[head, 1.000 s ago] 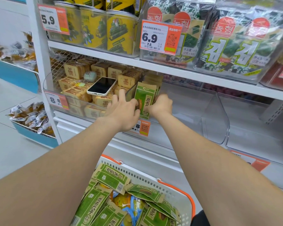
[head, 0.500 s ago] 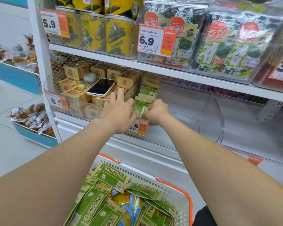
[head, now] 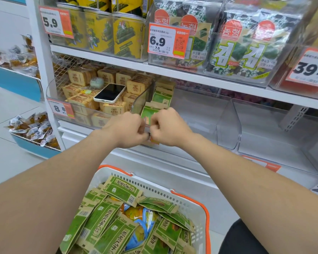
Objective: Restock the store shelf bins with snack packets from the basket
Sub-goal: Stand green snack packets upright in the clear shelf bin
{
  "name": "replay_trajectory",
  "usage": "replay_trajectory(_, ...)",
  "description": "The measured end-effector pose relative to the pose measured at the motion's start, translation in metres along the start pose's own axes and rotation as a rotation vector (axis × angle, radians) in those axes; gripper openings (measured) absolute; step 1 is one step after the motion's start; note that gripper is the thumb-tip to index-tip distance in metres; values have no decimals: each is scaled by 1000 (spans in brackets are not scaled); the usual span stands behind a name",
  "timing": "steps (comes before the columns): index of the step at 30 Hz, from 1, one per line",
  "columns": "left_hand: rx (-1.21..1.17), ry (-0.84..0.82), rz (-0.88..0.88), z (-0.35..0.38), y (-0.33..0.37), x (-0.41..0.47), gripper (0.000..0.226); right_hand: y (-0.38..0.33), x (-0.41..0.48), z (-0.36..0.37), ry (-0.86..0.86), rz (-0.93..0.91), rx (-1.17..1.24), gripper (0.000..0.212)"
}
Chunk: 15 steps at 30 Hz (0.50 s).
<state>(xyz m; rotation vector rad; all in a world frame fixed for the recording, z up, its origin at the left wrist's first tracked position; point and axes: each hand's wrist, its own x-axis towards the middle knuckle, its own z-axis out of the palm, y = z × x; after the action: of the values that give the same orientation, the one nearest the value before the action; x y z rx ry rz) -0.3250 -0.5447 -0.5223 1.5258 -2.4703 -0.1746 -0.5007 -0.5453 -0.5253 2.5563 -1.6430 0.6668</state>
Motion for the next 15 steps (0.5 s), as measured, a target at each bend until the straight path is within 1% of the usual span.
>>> replay_trajectory(1,-6,-107,1,4,-2,-1,28,-2,-6,1,-122,-51,-14,19)
replay_trajectory(3,-11,-333,-42,15,-4,-3,19,-5,-21,5,-420,-69,-49,18)
replay_trajectory(5,22,-536,-93,26,-3,-4,21,-4,-37,17,-695,-63,-111,18)
replay_trajectory(7,39,-697,-129,34,4,-5,18,-3,-51,37,-882,-71,-161,20)
replay_trajectory(9,53,-792,-146,39,13,-7,18,-2,-64,62,-998,-95,-257,24)
replay_trajectory(12,117,-833,-126,45,25,-7,26,-5,-86,88,-1076,-245,-470,31)
replay_trajectory(15,173,-813,-87,48,32,-2,30,-9,-105,113,-1083,-362,-449,37)
